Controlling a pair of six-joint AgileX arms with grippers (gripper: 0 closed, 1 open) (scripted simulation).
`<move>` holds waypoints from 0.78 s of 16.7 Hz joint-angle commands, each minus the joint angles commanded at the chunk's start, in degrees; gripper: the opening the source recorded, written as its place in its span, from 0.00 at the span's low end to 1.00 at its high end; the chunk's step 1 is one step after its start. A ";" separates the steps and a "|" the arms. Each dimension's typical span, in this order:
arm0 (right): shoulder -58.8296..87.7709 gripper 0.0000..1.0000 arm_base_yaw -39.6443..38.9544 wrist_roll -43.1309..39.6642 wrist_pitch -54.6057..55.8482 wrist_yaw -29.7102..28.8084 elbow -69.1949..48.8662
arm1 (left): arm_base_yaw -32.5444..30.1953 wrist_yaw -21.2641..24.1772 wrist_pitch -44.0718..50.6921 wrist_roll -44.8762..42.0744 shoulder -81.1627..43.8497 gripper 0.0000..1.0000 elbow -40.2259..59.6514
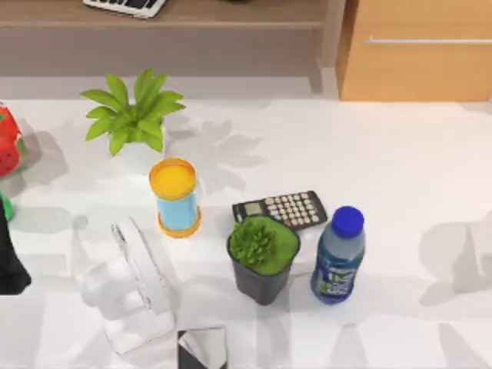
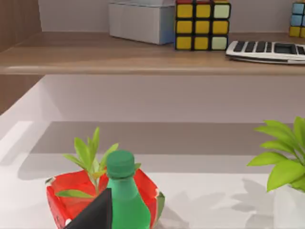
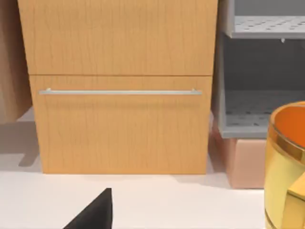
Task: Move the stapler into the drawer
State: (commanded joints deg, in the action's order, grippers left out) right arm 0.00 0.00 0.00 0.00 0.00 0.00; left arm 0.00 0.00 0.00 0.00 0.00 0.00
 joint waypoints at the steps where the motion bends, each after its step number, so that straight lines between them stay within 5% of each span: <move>1: 0.00 1.00 0.00 0.00 0.00 0.00 0.00 | 0.00 0.00 0.00 0.00 0.00 1.00 0.00; 6: 5.86 1.00 -0.47 -4.53 3.76 -0.67 -2.80 | 0.00 0.00 0.00 0.00 0.00 1.00 0.00; 13: 36.46 1.00 -2.94 -26.15 21.51 -3.60 -15.86 | 0.00 0.00 0.00 0.00 0.00 1.00 0.00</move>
State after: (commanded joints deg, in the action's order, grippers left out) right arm 36.46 -2.94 -26.15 21.51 -3.60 -15.86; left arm 0.00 0.00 0.00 0.00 0.00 0.00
